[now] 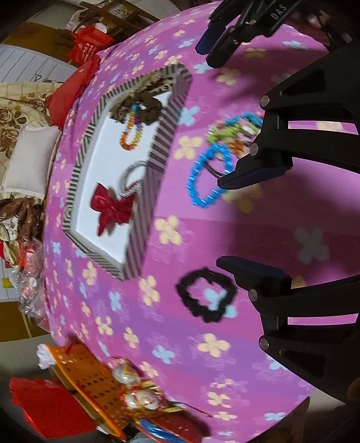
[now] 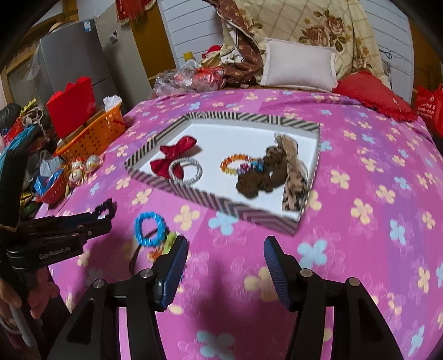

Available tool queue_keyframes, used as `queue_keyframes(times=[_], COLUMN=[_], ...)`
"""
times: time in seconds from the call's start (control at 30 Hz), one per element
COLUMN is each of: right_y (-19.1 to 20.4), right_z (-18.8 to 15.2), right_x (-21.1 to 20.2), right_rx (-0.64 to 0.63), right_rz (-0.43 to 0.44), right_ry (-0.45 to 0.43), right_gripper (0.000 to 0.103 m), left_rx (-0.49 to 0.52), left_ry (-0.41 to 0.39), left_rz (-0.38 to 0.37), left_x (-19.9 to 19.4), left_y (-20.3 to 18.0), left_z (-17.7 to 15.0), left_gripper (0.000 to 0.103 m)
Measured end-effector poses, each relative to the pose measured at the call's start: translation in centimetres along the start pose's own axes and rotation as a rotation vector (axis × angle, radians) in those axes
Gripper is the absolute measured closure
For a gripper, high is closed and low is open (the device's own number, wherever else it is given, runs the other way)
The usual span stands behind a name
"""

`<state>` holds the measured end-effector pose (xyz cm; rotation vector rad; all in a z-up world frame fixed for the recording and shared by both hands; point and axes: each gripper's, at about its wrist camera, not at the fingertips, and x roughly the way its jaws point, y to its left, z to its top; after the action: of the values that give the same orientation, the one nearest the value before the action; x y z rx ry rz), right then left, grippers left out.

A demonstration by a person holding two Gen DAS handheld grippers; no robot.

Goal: Organize jewelry
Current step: 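Withdraw both open tools from the tray toward the remaining jewelry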

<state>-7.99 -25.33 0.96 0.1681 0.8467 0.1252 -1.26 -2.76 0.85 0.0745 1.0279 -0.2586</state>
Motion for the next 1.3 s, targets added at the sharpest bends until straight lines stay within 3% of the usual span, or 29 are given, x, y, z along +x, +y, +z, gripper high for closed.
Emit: queue_keyframes(times=[0.27,0.5,0.77,1.03,1.1,1.2,1.3], right_y=[0.3,0.7,0.9,0.7,0.7,0.7,0.7], right_z=[-1.4,-1.6,-1.7,-1.5,-1.6,-1.7,-1.7], right_x=[0.1,0.3,0.8,1.5,1.7,1.9,2.0], right_rx=[0.004,-0.006,-0.01,0.001,0.002,0.003,0.008], right_rz=[0.013,0.022,0.034,0.05,0.053,0.056,0.058], right_ry=[0.025,0.037,0.05,0.058,0.064,0.069,0.074], right_gripper=[0.048,0.048,0.048,0.048,0.048,0.048,0.048], left_rx=[0.002,-0.131,-0.15,-0.069,-0.068,-0.084,-0.133], left_ry=[0.041,0.089,0.102,0.081,0.121,0.108,0.12], left_rz=[-0.032,-0.075,0.016,0.083,0.123,0.092,0.004], left_x=[0.7,2.5,5.2,4.9,5.5,5.4,5.0], left_y=[0.5,1.1,0.3,-0.3,0.2,1.3,2.2], left_z=[-1.2,0.4,2.1,1.8,1.5,1.4,1.5], left_gripper=[0.053,0.054,0.053,0.054,0.057,0.065,0.065])
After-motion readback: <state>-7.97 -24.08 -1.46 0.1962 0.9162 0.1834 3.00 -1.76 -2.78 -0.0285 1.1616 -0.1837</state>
